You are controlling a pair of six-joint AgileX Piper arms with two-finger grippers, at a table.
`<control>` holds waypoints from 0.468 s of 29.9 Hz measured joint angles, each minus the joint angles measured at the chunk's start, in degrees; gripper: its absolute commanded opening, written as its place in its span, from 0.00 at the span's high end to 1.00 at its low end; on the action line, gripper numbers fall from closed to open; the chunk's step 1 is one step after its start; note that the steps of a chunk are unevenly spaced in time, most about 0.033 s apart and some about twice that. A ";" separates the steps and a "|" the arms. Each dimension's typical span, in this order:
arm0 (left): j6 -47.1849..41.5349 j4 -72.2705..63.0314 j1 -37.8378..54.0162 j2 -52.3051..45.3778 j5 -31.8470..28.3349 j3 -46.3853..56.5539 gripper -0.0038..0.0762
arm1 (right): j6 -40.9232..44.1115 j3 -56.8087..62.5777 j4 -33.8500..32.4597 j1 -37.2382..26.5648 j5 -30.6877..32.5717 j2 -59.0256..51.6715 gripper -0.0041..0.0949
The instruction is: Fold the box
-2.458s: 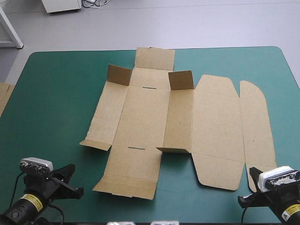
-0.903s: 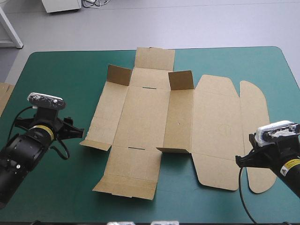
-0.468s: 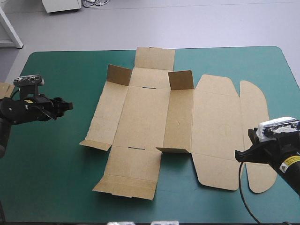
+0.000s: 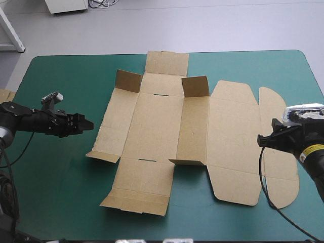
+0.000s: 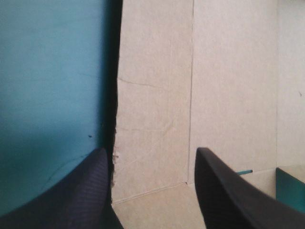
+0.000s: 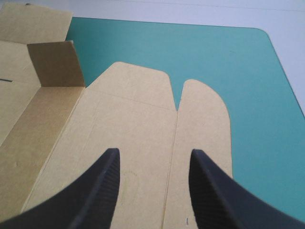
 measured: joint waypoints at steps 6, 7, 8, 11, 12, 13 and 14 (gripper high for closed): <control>1.30 0.36 -0.07 5.02 -1.97 0.83 0.45 | 2.06 -3.21 -1.38 0.00 0.22 3.03 0.50; 1.51 0.36 -0.20 5.62 -2.40 0.89 0.45 | 2.06 -3.47 -1.37 0.00 0.45 3.37 0.50; 1.90 0.36 -0.41 6.39 -2.91 0.91 0.45 | 2.10 -3.75 -1.34 0.00 0.51 3.73 0.50; 2.61 0.30 -1.71 8.90 -3.63 0.91 0.45 | 2.10 -4.04 -0.90 0.00 0.15 4.21 0.50; 2.93 0.18 -2.26 9.89 -3.76 0.95 0.45 | 2.10 -4.04 -0.78 0.00 0.01 4.25 0.50; 3.18 -0.45 -2.68 10.68 -3.65 0.78 0.45 | 2.10 -4.04 -0.77 0.00 0.01 4.25 0.50; 3.39 -1.10 -2.91 11.13 -3.62 0.70 0.45 | 2.10 -4.08 -0.72 0.00 0.01 4.27 0.50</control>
